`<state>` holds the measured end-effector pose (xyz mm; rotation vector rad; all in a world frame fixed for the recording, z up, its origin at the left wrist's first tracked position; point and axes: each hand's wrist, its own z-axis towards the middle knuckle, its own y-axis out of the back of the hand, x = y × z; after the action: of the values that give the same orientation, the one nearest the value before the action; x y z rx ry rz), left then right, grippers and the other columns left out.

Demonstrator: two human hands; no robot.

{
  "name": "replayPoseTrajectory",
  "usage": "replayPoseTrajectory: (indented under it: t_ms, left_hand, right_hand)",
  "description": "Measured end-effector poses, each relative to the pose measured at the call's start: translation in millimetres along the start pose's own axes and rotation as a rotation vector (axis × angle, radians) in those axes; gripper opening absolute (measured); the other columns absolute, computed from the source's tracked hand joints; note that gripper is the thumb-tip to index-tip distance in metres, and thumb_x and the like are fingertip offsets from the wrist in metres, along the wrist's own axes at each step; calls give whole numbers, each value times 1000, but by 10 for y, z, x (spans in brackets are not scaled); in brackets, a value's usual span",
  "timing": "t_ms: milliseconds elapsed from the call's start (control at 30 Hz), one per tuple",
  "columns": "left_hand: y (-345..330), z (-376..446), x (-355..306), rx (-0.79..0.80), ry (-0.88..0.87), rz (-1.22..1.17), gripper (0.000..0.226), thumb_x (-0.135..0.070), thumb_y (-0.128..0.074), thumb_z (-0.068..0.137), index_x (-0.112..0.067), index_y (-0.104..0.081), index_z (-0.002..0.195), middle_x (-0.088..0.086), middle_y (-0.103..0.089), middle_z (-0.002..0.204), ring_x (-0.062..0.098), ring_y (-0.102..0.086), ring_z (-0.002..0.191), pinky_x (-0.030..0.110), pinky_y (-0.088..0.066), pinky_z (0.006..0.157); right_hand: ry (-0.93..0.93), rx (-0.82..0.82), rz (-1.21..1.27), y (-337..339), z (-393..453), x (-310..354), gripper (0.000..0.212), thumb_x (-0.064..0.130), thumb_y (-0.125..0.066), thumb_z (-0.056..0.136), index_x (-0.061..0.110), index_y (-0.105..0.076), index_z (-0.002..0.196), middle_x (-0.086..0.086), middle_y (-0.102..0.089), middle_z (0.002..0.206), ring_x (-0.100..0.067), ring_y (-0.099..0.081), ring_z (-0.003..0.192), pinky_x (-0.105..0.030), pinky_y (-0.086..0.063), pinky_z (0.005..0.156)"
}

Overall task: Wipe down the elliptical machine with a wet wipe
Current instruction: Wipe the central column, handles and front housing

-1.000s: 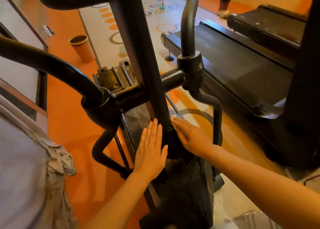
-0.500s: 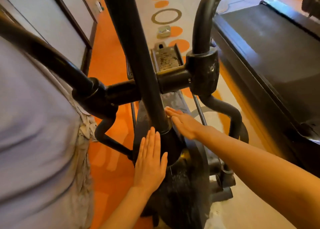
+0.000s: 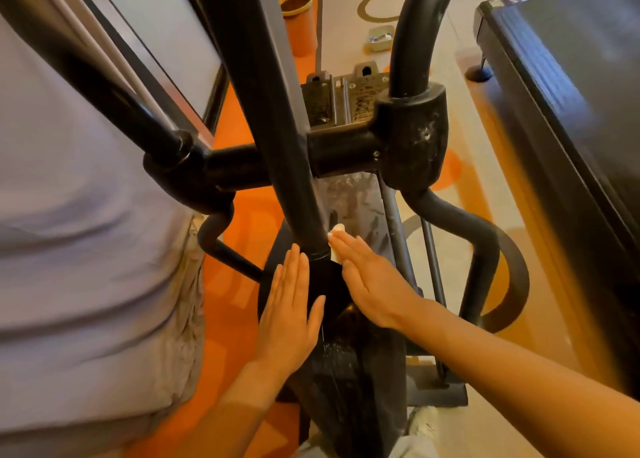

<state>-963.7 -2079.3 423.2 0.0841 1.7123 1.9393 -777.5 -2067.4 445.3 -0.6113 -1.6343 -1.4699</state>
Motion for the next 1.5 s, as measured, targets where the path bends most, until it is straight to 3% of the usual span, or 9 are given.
replayPoseTrajectory:
  t_ms: [67, 200, 333, 533, 833, 1033, 1267, 1400, 1500]
  left_hand:
    - [-21, -7, 0, 2, 4, 2, 67, -40, -35, 102, -18, -3, 157, -3, 8, 165, 7, 8, 151, 19, 10, 118]
    - [-60, -11, 16, 1, 12, -12, 71, -44, -30, 102, -32, 15, 155, -14, 20, 163, 4, 13, 150, 19, 8, 119]
    - [-83, -4, 38, -7, 22, 24, 67, -45, -30, 101, -25, 5, 155, -3, 8, 165, 1, 16, 148, 41, -6, 117]
    - [-76, 12, 90, -34, -39, 94, 66, -41, -32, 101, -10, -8, 154, 12, -16, 160, 9, 7, 151, 44, -13, 115]
    - [-68, 31, 295, 45, -177, 207, 67, -42, -30, 101, -6, -12, 154, 16, -15, 162, 24, -15, 149, 29, 4, 123]
    - [-103, -3, 350, -27, -324, 262, 67, -37, -33, 99, -3, -16, 154, 17, -13, 162, 29, -15, 149, 38, -5, 123]
    - [-69, 6, 353, 24, -305, 254, 72, -41, -30, 99, -6, -6, 156, 13, -5, 164, 26, -7, 151, 38, -4, 122]
    - [-11, 4, 281, 29, -275, 218, 72, -39, -46, 97, -5, -18, 154, 13, -15, 163, 24, -13, 151, 39, -11, 124]
    - [75, 84, 201, 13, -287, 194, 67, -37, -46, 98, -6, -23, 153, 12, -18, 162, 22, -13, 151, 35, -3, 123]
  right_hand:
    - [-31, -6, 15, 20, 160, -25, 46, 11, -28, 104, 6, -30, 150, -7, -28, 158, -3, -17, 142, 0, 1, 107]
    - [-122, 29, 0, 38, 463, -148, 48, 13, -22, 106, 9, -17, 154, -7, -14, 162, -16, -9, 149, -22, 0, 117]
    - [-170, -32, 79, 10, 498, -194, 47, 22, -24, 108, 12, -22, 154, -3, -19, 161, -17, -15, 149, -30, -8, 121]
    - [-66, -195, 209, -181, -23, -26, 44, 21, -38, 105, 22, -37, 149, 17, -36, 146, 26, -26, 126, 0, -22, 102]
    - [-1, -517, 166, -399, -43, 78, 41, 1, -61, 92, 22, -54, 127, 13, -55, 123, 21, -44, 116, -6, -36, 100]
    - [-103, -481, 105, -475, -3, 129, 45, 11, -54, 99, 17, -46, 143, 9, -39, 144, 13, -26, 128, 5, -22, 98]
    - [-83, -521, 59, -487, -60, 144, 43, 8, -57, 96, 24, -48, 135, -10, -53, 140, -16, -45, 132, 3, -26, 99]
    - [-8, -471, -35, -478, -148, 30, 40, 10, -58, 96, 19, -53, 134, -1, -50, 139, 2, -39, 127, 1, -24, 102]
    - [67, -401, -101, -319, -202, -47, 38, 17, -56, 95, 24, -51, 133, 9, -47, 135, 9, -34, 125, -1, -25, 102]
